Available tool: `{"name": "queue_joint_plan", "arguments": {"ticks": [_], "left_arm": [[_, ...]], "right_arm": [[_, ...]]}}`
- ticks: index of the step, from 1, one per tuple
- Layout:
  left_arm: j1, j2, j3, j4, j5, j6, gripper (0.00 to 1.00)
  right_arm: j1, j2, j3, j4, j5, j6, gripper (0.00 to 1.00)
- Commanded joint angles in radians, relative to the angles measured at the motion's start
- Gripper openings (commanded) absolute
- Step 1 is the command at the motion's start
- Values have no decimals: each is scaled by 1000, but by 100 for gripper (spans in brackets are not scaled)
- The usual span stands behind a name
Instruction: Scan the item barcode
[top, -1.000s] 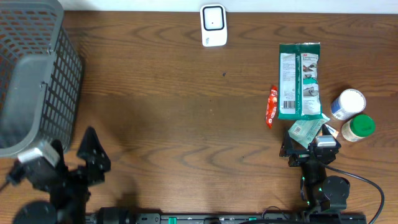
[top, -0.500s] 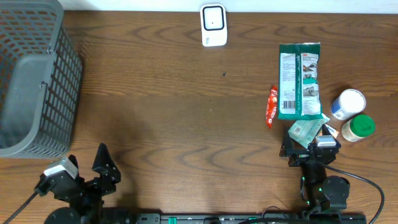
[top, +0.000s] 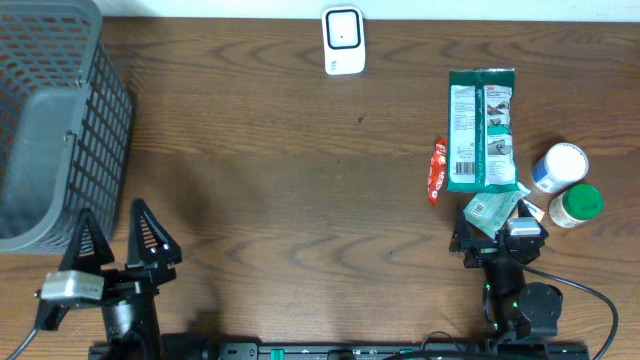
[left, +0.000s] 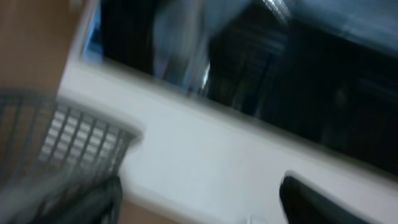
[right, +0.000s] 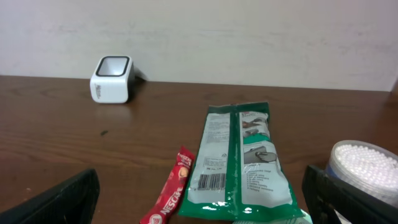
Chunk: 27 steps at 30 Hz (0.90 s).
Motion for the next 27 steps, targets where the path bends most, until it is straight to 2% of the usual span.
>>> {"name": "queue_joint_plan", "arguments": {"ticks": [1,5,10,24,27], "left_arm": [[0,-6,-88,139,-2,5,81],[0,-6,-201,356,-1,-2,81],[0,-6,-300,459,-1,-64,81],[0,-6,-447,455,23,-63,82],[-3,-6,-447,386,31,-63,81]], "right_arm": [[-6,-5,-1,-5,5,-3,99],[-6,-6,-1,-5,5,-3,99],[-6,-6,-1,-5,5,-3,99],[-6,-5,-1,-4,5,-3,99],[-6,-5,-1,-5,5,-3,99]]}}
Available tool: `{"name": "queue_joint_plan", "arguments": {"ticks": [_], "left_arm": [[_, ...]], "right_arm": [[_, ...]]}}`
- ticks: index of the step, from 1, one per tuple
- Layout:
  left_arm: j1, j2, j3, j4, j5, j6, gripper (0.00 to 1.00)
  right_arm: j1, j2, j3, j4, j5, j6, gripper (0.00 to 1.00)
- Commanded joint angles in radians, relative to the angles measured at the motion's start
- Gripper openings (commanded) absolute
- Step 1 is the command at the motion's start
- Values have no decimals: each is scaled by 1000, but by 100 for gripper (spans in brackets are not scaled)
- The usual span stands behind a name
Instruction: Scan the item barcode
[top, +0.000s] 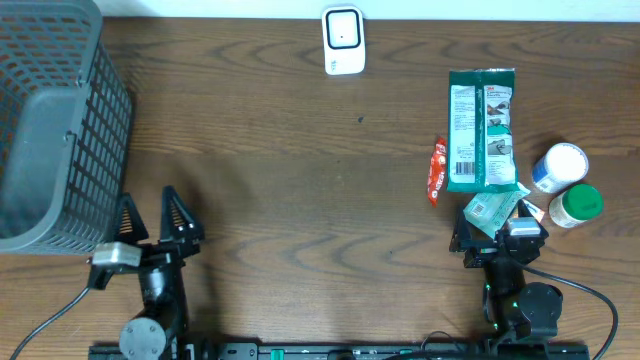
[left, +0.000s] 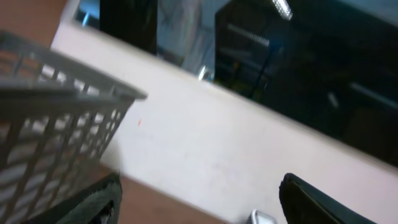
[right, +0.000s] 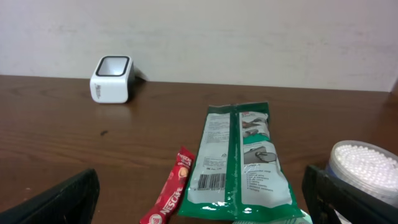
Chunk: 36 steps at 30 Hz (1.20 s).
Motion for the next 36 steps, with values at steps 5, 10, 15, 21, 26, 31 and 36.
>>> {"name": "queue_joint_plan", "arguments": {"ticks": [5,10,15,21,26,31,36], "left_arm": [[-3,-6,-7,-149,74,-5,81],[-5,-6,-7,-335,176,111,82],[-4,-7,-7,-386,322,343,82],[-5,-7,-7,-424,350,485,82],[-5,-7,-7,-494,346,498,82],[-5,-7,-7,-494,305,502,82],[-5,-7,-7,-500,180,455,82]], "right_arm": [[-6,-5,-1,-5,5,-1,99],[-6,-5,-1,-5,5,-1,99],[-6,-5,-1,-5,5,-1,99],[-6,-5,-1,-5,5,-1,99],[-6,-5,-1,-5,5,-1,99],[-6,-5,-1,-5,5,-1,99],[-6,-5,-1,-5,5,-1,99]]}}
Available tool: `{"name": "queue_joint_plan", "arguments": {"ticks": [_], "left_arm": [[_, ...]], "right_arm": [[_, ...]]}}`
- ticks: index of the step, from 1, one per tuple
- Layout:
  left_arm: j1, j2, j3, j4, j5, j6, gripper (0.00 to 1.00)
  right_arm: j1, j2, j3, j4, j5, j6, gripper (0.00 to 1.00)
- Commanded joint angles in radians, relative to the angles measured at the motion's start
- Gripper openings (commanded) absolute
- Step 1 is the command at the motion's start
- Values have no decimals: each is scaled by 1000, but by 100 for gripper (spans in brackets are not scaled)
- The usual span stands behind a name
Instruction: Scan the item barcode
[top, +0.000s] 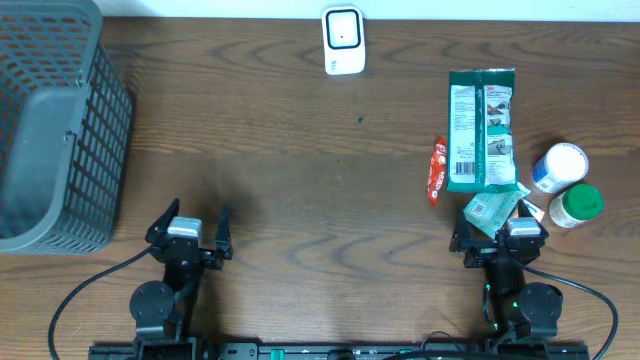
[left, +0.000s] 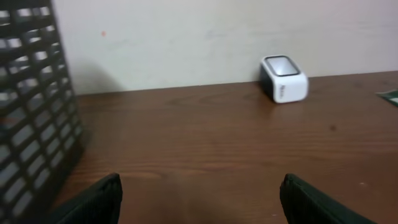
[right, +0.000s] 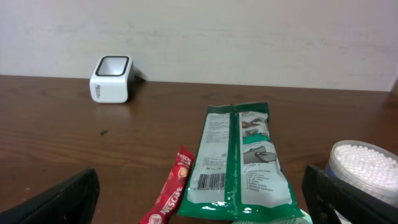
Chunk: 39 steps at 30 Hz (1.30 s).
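A white barcode scanner (top: 342, 40) stands at the table's far edge, also visible as the scanner (left: 283, 78) and the scanner (right: 112, 79). A green-and-white packet (top: 481, 130) lies barcode-up at the right, the same packet (right: 239, 158) just ahead of my right gripper (right: 199, 202). A red Nescafe stick (right: 173, 190) lies beside it. My right gripper (top: 499, 232) is open and empty at the front right. My left gripper (top: 190, 224) sits low at the front left, open and empty, with its fingers (left: 93, 202) wide apart.
A grey mesh basket (top: 50, 120) fills the far left, and its wall (left: 31, 124) shows in the left wrist view. A tub of cotton swabs (top: 560, 166), a green-lidded jar (top: 576, 205) and a small green packet (top: 490, 208) crowd the right gripper.
My left gripper has moved right and down from beside the basket. Its camera, then tilted up at the wall and window, now looks level across the table. The right arm has not moved.
My left gripper first stood close to the basket's front corner, tipped up, its view blurred. Then it was a little further right, still tipped up. Now it rests level at the front edge, open. The right gripper and all items stayed put.
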Motion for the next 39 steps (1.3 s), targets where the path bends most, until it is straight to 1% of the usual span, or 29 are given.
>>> {"name": "queue_joint_plan", "arguments": {"ticks": [1,3,4,39], "left_arm": [[-4,-8,-11,-49,-110,-47,82],[-4,-8,-11,-59,-165,-105,82],[-4,-8,-11,-60,-175,-113,82],[-4,-5,-11,-60,-174,-112,82]], "right_arm": [[-6,-5,-1,-5,3,-1,99],[-6,-5,-1,-5,3,-1,99],[-6,-5,-1,-5,3,-1,99],[-6,-5,-1,-5,3,-1,99]]}}
